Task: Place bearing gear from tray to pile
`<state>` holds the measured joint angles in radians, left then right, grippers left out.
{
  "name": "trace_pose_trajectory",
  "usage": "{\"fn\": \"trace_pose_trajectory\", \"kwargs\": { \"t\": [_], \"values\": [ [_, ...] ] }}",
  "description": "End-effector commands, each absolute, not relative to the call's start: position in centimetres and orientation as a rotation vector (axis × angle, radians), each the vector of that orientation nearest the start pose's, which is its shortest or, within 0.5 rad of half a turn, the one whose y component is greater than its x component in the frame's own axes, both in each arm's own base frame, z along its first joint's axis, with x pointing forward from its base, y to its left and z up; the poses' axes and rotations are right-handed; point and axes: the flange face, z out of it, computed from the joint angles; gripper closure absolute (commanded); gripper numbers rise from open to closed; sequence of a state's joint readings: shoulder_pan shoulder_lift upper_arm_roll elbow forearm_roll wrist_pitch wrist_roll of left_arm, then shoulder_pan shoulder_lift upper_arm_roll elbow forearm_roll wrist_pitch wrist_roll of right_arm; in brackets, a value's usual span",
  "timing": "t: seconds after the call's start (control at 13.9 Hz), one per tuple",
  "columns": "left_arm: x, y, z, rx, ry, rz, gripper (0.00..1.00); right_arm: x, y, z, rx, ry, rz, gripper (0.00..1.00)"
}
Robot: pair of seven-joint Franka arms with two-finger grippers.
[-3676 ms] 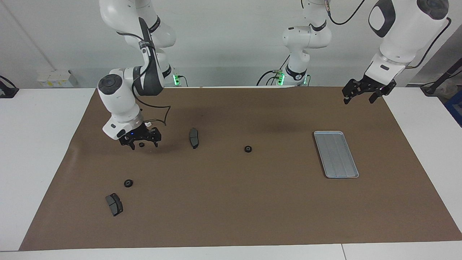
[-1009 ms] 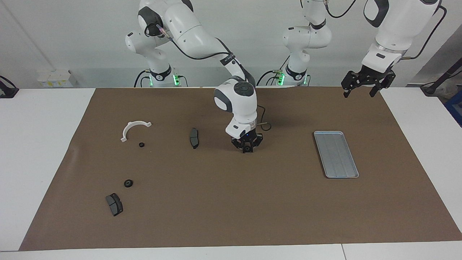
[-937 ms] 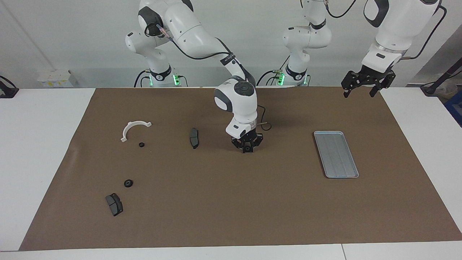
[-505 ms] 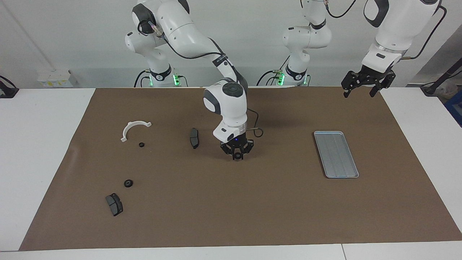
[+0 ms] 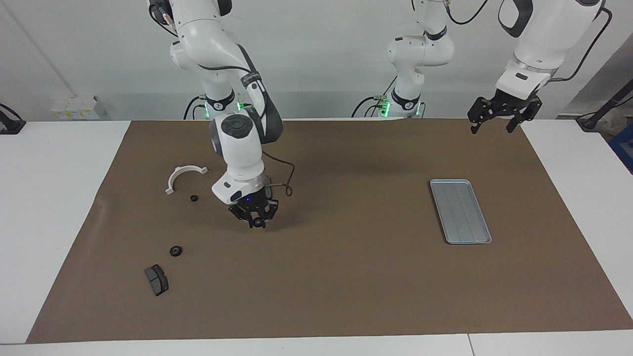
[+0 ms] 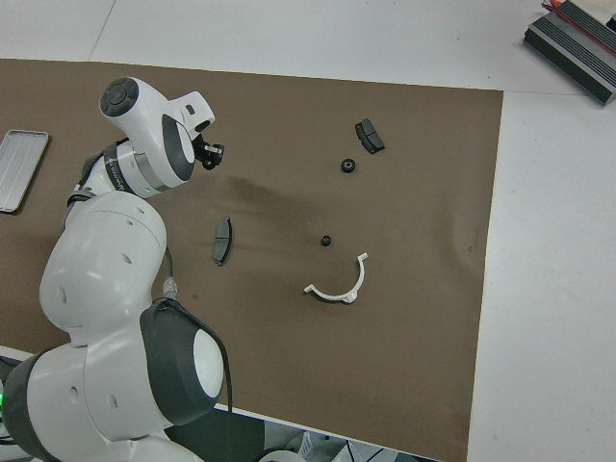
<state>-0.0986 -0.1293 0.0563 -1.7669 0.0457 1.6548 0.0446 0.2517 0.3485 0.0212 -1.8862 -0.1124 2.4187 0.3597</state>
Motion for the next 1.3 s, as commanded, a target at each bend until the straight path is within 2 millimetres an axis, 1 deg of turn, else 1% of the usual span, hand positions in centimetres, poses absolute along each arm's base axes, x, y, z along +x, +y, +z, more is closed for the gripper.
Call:
{"fn": "trace_pose_trajectory", "kwargs": {
  "t": [0.0,0.14,0.29,0.36,0.43,0.5,0.58,0.65,0.79,0.94,1.01,1.15,1.23],
  "values": [
    [51.1,-1.3,61.0,-3.083,0.145,-0.028,0.00,61.7,13.5,33.3,-3.144,-0.030,-0.305,1.00],
    [51.1,-1.2,60.9,-3.087,0.143,-0.023,0.00,62.1,11.3,32.4,-3.153,-0.010,-0.282,1.00],
    [51.0,-1.2,60.8,-3.098,0.140,-0.025,0.00,62.7,10.2,31.3,-3.141,0.033,-0.271,1.00],
    [51.0,-1.0,60.9,-3.117,0.129,-0.030,0.00,62.9,9.2,31.2,-3.133,0.050,-0.282,1.00],
    [51.0,-0.5,60.9,-3.142,0.103,-0.036,0.00,63.1,8.6,31.1,-3.131,0.055,-0.280,0.86],
    [51.0,-0.3,60.9,-3.172,0.083,-0.037,0.00,63.2,8.1,30.9,-3.130,0.045,-0.277,0.41],
    [51.0,-0.3,60.8,-3.179,0.080,-0.038,0.00,63.3,7.7,31.0,-3.132,0.031,-0.279,0.08],
    [51.0,-0.2,60.9,-3.181,0.075,-0.040,0.00,63.3,7.7,31.1,-3.130,0.035,-0.284,0.00],
    [50.9,-0.2,60.8,-3.183,0.067,-0.033,0.00,63.6,7.9,32.5,-3.124,0.048,-0.309,0.00],
    [50.6,-0.4,60.5,-3.195,-0.021,-0.016,0.00,63.2,7.7,35.0,-3.127,0.052,-0.318,0.00],
    [50.5,-0.5,60.4,-3.207,-0.077,-0.009,0.00,62.7,7.7,36.9,-3.132,0.054,-0.305,0.00],
    [50.2,-0.7,60.1,-3.207,-0.088,0.006,0.00,61.5,7.4,41.4,-3.133,0.077,-0.290,0.00],
    [50.0,-0.7,60.1,-3.207,-0.090,0.011,0.00,61.0,7.3,43.7,-3.138,0.086,-0.252,0.00]
  ]
}}
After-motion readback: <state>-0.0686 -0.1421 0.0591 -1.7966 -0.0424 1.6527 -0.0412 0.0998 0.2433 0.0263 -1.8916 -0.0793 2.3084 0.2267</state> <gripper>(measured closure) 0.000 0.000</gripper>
